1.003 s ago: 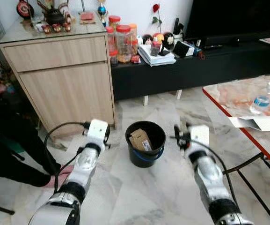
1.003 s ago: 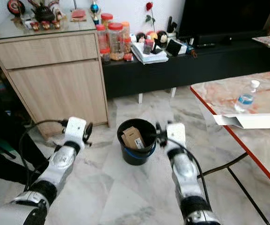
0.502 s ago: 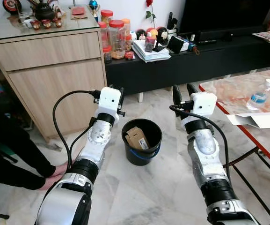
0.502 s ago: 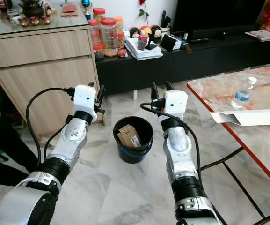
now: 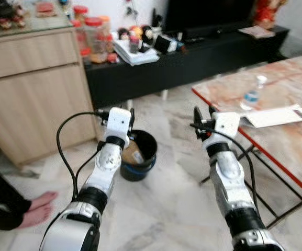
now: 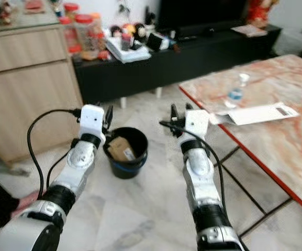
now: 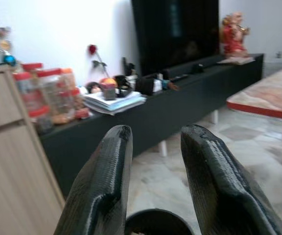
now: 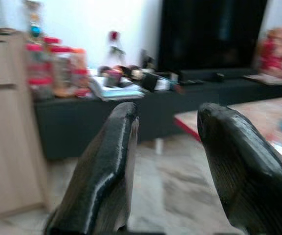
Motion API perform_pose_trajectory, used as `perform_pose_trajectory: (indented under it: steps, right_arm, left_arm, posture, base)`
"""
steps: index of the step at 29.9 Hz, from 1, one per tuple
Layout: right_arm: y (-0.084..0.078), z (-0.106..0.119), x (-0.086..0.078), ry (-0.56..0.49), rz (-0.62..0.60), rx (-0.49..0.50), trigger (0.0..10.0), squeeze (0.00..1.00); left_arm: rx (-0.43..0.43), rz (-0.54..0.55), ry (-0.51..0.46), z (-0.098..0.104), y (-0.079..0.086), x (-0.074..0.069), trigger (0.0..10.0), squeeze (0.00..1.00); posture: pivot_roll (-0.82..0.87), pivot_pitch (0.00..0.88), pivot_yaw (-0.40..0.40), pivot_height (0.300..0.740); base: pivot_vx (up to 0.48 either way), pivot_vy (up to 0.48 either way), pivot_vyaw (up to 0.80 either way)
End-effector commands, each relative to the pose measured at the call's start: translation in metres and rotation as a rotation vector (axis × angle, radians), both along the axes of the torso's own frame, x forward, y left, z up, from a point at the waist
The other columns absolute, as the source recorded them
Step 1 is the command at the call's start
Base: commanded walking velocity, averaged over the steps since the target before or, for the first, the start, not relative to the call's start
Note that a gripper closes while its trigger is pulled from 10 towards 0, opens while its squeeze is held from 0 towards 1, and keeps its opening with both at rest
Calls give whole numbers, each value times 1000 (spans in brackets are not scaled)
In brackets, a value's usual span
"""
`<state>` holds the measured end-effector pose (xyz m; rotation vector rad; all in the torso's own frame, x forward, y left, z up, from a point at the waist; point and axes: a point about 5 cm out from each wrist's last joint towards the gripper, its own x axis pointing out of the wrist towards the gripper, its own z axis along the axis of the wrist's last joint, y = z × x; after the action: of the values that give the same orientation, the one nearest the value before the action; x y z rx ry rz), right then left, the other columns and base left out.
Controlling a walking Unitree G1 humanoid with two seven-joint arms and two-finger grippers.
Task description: Picking trash to rubbish bin
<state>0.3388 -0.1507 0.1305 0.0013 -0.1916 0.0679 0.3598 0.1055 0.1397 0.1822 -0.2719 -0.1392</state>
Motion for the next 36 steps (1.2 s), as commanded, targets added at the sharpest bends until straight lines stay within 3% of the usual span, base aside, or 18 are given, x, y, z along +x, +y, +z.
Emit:
perform_pose_trajectory:
  steps: [1,9,19,28,32,36]
  right_arm:
    - [-11,-6,-3,31,-38,-6,10000,0]
    - [-29,-4,-5,35,-84,-40,10000,0]
    - [-48,1,-9,31,-133,-52,10000,0]
    - [-45,-2,-11,39,-146,-32,10000,0]
    - [-32,-3,-5,48,-134,-22,10000,0]
    - [-29,-3,-3,51,-133,-25,10000,0]
  left_arm:
    - [11,4,11,-3,-1,-1,10000,0]
    - [-2,2,5,-4,-10,-2,10000,0]
    - [-19,-66,17,-7,-41,-9,10000,0]
    - [-7,-60,21,-7,-35,-7,10000,0]
    - [7,-44,11,-2,-26,-3,10000,0]
    - [2,-41,9,0,-24,-2,10000,0]
  posture:
    - [79,0,-110,740]
    - [53,0,-151,740]
    - [26,0,-173,740]
    - [33,0,-151,740]
    - [51,0,-124,740]
    - [51,0,-119,740]
  base:
    - [0,0,-775]
    - [0,0,-774]
    - [0,0,-774]
    - [0,0,-771]
    - [0,0,-769]
    - [0,0,-769]
